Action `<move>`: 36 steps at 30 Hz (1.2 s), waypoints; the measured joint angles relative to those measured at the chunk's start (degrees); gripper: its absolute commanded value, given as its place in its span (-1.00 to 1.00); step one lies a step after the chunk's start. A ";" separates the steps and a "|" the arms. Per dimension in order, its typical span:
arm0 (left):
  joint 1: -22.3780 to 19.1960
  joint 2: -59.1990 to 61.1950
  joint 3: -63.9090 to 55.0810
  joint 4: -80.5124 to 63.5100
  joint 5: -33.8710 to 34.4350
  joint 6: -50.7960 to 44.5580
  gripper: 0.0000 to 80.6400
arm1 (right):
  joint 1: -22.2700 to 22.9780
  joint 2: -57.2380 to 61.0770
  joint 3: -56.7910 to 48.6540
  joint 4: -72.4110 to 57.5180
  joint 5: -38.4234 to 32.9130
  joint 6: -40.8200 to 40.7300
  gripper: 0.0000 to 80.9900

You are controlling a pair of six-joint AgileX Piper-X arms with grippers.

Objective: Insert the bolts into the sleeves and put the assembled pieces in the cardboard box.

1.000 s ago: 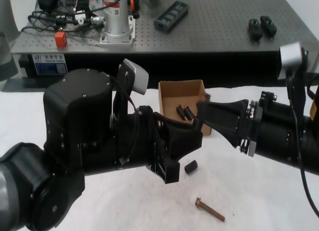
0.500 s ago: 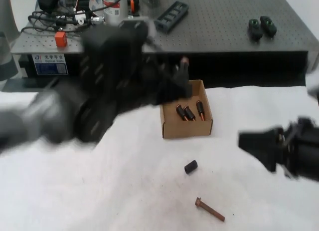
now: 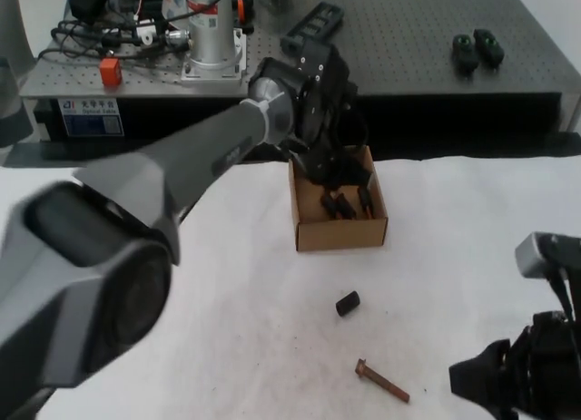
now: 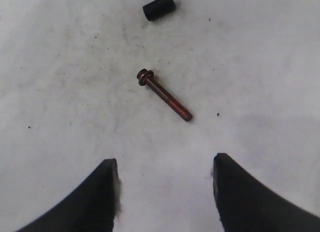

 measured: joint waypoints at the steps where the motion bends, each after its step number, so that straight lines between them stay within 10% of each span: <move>1: 0.03 0.35 -0.34 0.87 0.00 0.00 -0.99 | 0.76 0.46 0.00 0.00 0.00 -0.42 0.03; 11: 0.05 -1.63 -2.05 7.48 0.15 0.09 0.03 | 7.39 19.75 -6.21 -1.50 4.62 -9.90 0.03; 19: 1.09 -10.39 -1.40 13.04 0.15 0.09 -0.34 | 11.09 32.94 -14.65 -1.03 9.02 -14.37 -0.02; 29: 3.52 -25.46 14.56 11.15 0.02 0.09 -0.34 | 14.45 49.49 -26.58 3.74 13.74 -19.34 -0.06; 36: 3.62 -30.14 25.34 7.32 3.12 1.28 -0.34 | 15.38 54.30 -29.30 4.33 18.83 -21.00 -0.84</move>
